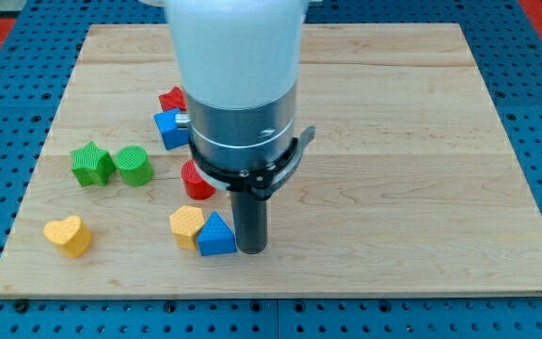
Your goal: Push the blue triangle i between the red circle and yellow heart
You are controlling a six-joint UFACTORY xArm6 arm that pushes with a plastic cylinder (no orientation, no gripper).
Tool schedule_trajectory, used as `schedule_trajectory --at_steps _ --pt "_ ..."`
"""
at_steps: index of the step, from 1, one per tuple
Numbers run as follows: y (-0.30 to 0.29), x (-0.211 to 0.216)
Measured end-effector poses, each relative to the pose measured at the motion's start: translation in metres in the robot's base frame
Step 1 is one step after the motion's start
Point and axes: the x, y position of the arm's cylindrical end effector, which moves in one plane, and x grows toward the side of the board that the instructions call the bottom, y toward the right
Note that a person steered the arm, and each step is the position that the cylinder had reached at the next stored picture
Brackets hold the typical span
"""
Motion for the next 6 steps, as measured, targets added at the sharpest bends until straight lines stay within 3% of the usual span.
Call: schedule_trajectory --at_steps 2,4,6 --pt "-0.035 -0.006" --pt "-0.052 0.018" --pt "-0.064 -0.042"
